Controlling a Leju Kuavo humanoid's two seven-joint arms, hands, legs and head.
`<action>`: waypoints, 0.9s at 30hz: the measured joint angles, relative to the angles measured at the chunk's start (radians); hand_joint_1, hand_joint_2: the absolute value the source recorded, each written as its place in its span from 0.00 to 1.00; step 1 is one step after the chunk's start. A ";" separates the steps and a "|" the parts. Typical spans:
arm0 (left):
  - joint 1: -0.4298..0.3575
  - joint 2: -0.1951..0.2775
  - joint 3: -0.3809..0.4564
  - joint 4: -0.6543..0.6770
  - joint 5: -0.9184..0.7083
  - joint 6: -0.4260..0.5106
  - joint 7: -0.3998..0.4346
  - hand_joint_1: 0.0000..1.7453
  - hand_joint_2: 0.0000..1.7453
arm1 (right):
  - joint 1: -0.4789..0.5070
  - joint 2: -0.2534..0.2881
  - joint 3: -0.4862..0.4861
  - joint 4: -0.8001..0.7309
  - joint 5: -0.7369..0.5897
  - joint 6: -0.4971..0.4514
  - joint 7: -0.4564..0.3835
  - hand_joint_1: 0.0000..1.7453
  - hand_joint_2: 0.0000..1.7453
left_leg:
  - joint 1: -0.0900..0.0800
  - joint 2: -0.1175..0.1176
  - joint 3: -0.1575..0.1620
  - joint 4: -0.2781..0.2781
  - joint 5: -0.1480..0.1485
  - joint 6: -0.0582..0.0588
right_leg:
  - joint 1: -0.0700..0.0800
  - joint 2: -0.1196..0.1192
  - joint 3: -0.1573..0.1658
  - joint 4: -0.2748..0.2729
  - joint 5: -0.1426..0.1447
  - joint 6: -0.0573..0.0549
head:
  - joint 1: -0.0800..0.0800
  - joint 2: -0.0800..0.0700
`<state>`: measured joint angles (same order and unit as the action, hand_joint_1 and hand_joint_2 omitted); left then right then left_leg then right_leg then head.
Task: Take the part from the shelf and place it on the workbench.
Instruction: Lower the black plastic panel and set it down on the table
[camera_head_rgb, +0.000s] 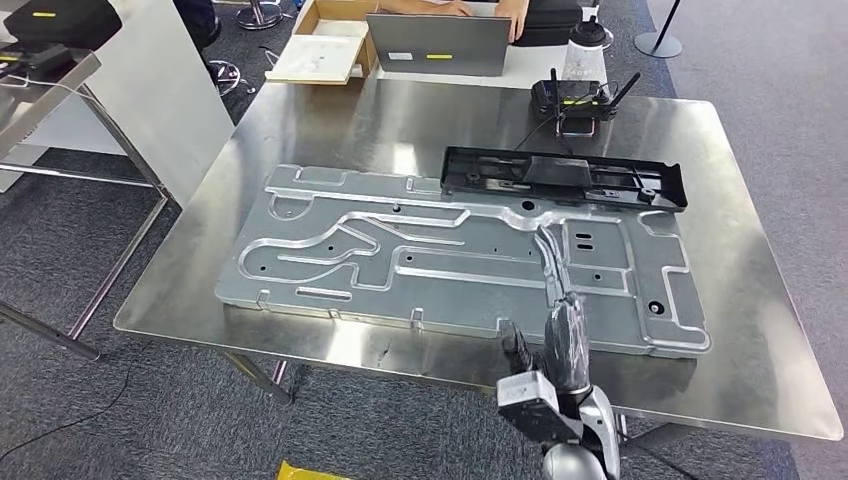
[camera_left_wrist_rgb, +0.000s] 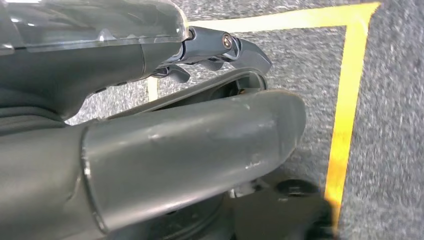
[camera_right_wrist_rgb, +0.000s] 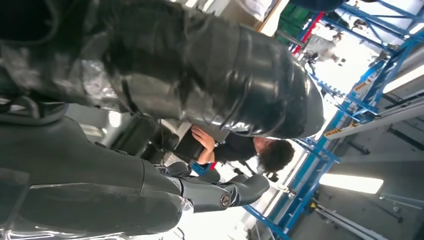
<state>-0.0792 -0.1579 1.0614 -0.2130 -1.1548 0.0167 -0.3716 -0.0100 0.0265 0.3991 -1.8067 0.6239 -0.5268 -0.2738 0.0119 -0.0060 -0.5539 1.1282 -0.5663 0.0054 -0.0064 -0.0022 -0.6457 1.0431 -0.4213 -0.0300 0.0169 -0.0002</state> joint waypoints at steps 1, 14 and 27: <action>-0.003 -0.002 0.005 0.000 0.004 0.005 0.000 0.00 0.00 | 0.026 0.009 0.006 -0.015 0.007 -0.004 -0.005 0.00 0.00 | -0.004 0.000 0.039 -0.067 0.019 0.007 | 0.001 0.001 -0.002 0.000 0.005 0.003 | 0.000 0.000; -0.008 -0.024 0.044 0.001 0.025 0.022 0.006 0.00 0.00 | 0.222 0.030 0.017 -0.063 0.005 -0.046 -0.027 0.00 0.00 | -0.008 0.020 -0.044 -0.135 0.149 0.037 | -0.013 0.002 0.002 0.221 -0.141 0.062 | 0.000 0.000; -0.005 -0.030 0.072 0.001 0.044 0.032 0.006 0.00 0.00 | 0.323 0.054 -0.034 -0.028 -0.054 -0.084 -0.038 0.00 0.00 | 0.001 0.015 -0.145 0.161 -0.035 -0.031 | -0.004 -0.002 0.073 -0.021 -0.054 -0.009 | -0.002 0.000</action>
<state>-0.0839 -0.1874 1.1336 -0.2117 -1.1109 0.0483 -0.3655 0.3132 0.0804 0.3648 -1.8348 0.5702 -0.6109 -0.3116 0.0133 0.0089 -0.6994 1.2893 -0.6009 -0.0251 -0.0101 -0.0040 -0.5730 1.0223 -0.4751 -0.0388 0.0147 -0.0002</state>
